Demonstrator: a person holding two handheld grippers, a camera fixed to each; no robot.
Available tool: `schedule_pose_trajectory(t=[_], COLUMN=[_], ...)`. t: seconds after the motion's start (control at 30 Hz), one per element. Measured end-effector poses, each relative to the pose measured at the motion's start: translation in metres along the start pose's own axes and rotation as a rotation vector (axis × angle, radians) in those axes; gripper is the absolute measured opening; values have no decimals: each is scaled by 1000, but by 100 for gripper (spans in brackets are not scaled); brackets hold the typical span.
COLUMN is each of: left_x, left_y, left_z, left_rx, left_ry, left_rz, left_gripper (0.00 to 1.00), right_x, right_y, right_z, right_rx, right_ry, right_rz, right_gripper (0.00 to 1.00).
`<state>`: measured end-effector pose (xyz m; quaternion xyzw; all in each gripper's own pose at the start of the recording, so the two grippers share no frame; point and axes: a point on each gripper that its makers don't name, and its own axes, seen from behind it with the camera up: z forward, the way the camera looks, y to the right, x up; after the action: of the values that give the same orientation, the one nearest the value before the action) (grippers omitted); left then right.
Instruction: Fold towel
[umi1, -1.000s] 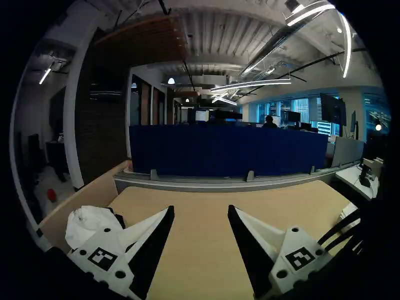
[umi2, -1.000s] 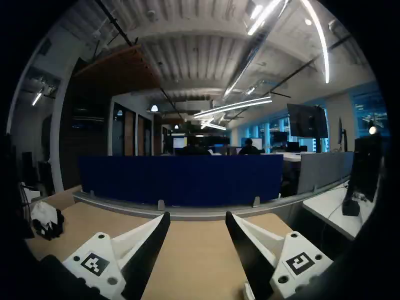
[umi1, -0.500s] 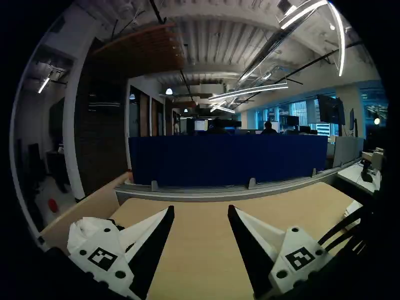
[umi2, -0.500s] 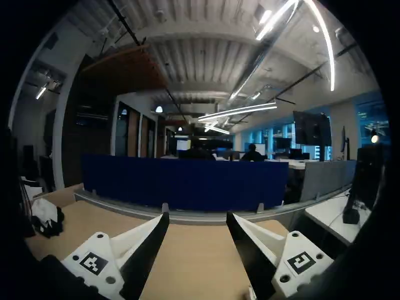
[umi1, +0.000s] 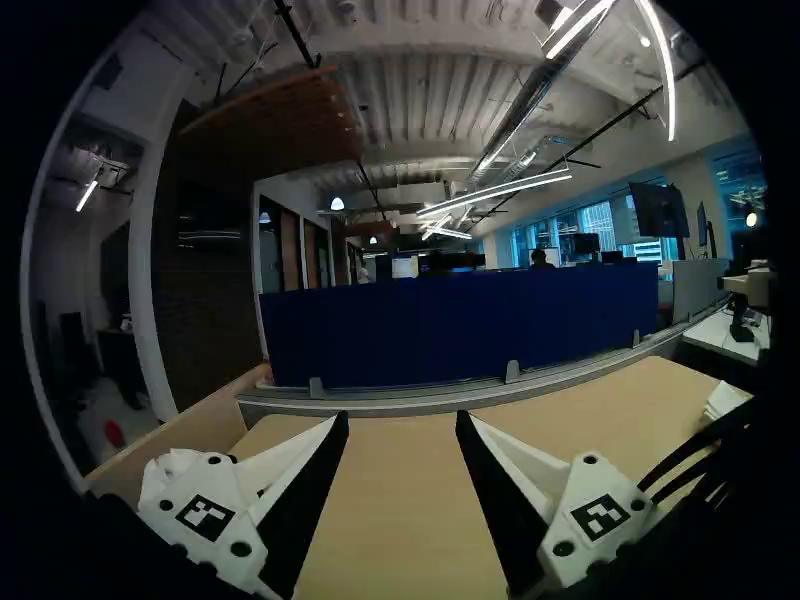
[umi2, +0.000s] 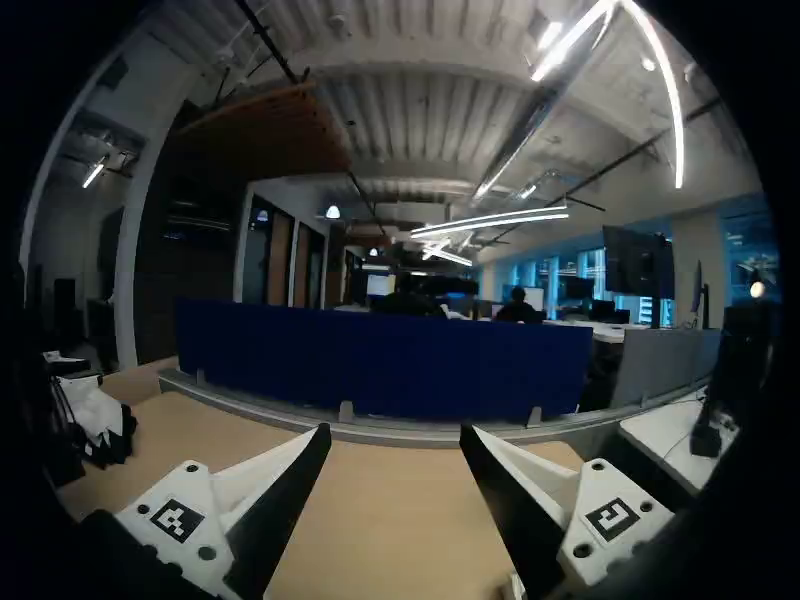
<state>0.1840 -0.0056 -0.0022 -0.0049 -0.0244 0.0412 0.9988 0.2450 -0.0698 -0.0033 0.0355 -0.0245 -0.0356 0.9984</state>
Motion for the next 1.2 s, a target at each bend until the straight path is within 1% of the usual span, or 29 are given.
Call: schedule_pose_trajectory(t=[0.1,0.2,0.3,0.6,0.9,1.03,1.2], left_x=[-9,-21,-31,-55,-83,-97,-114], left_y=[2,4,3,5,9,14,16], left_z=[0,0,0,2,0,-1,-1], left_rx=[2,-1,2,21,27,26,27], left_ry=[6,9,13,38,53,59,70], left_rz=[11,8,0,-16,-30,-34,-33], left_gripper=[79,79,79,79,79,79,79], right_x=[-2,-4,-5,-4,-8,-16,-28], right_y=[-5,-12,-21,-43,-41,-39,-40], right_z=[1,3,5,9,10,10,10], right_rx=[4,11,21,49,43,43,41], right_ry=[-2,-4,-7,4,29,33,42], right_rz=[-20,-27,-27,-20,-16,-18,-15], right_gripper=[100,100,100,100,100,100,100])
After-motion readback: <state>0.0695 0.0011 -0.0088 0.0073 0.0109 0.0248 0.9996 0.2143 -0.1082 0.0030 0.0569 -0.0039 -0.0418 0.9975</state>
